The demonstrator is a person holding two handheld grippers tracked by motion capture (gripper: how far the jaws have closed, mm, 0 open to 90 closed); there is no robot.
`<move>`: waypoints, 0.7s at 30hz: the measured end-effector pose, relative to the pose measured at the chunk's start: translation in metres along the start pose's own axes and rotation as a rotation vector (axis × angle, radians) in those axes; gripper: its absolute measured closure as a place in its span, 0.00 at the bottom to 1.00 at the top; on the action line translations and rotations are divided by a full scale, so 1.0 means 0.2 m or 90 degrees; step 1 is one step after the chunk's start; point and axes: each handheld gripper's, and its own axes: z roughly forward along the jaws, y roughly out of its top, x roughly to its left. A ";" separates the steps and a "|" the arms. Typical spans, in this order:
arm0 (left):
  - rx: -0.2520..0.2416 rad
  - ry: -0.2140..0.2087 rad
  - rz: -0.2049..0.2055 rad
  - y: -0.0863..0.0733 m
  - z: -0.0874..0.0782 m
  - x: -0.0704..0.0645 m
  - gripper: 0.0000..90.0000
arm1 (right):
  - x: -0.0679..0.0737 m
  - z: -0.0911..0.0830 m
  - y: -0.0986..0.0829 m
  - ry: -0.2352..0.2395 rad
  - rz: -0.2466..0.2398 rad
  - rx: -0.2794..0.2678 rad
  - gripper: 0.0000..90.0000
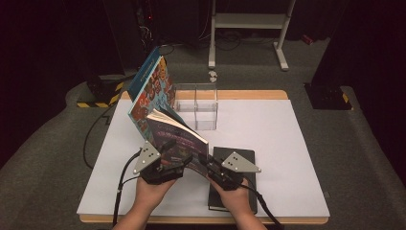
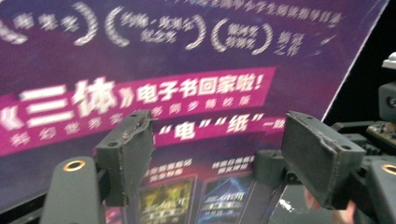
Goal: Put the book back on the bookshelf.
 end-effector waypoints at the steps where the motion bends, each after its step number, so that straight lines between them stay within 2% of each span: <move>1: 0.000 0.000 0.000 0.00 0.00 -0.01 0.25 | 0.00 0.00 0.00 0.000 0.003 0.000 0.87; 5: 0.001 -0.004 0.010 0.02 0.02 -0.04 0.21 | 0.00 0.00 0.00 0.001 0.006 0.000 0.87; 12: 0.003 -0.017 -0.002 0.04 0.04 -0.06 0.17 | 0.00 -0.01 -0.02 0.004 0.015 0.003 0.86; 18: 0.001 -0.012 -0.005 0.04 0.05 -0.08 0.16 | -0.01 -0.01 -0.04 0.005 0.021 0.018 0.85; 21: 0.003 -0.005 -0.003 0.04 0.06 -0.09 0.15 | 0.00 -0.01 -0.04 0.006 0.013 0.021 0.85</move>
